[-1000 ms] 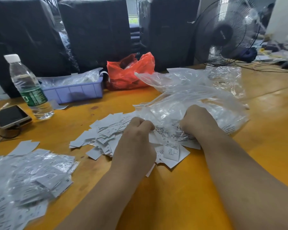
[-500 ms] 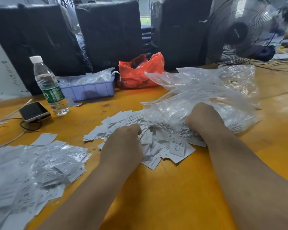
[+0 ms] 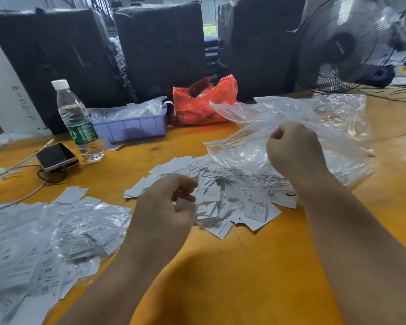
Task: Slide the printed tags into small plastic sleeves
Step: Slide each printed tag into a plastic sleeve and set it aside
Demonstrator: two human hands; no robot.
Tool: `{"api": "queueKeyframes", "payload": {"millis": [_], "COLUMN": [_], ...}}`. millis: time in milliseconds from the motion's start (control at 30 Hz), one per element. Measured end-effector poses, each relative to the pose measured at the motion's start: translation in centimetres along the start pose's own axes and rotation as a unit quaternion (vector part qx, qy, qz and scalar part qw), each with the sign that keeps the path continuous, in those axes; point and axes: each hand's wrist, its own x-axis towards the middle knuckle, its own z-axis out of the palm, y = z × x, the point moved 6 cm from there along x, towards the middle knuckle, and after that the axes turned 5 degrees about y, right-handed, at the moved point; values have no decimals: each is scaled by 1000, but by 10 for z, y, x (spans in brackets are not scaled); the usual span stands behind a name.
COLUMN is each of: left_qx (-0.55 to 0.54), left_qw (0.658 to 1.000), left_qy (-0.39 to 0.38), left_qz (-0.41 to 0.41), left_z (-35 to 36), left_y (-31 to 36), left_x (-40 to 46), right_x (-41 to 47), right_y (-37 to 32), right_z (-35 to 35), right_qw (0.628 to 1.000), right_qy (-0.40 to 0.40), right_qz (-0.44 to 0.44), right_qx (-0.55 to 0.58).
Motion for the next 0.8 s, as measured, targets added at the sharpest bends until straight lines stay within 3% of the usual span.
{"api": "queueKeyframes", "payload": {"millis": [133, 267, 400, 633, 800], "left_qx": [-51, -106, -157, -256, -280], "left_qw": [998, 992, 982, 954, 939], "left_qy": [-2, 14, 18, 87, 169], "left_qz": [-23, -61, -101, -127, -103], "left_z": [-5, -11, -12, -23, -40], "left_y": [-1, -8, -14, -16, -9], "left_x": [4, 7, 9, 11, 12], "right_x": [-6, -29, -53, -85, -109], "right_y": [-14, -39, -65, -82, -96], "right_z": [8, 22, 30, 48, 57], "right_qw": [984, 918, 857, 808, 693], "right_qy": [-75, -222, -337, -440, -513], "right_qz": [29, 70, 56, 85, 146], "right_qx": [157, 322, 387, 382, 486]}}
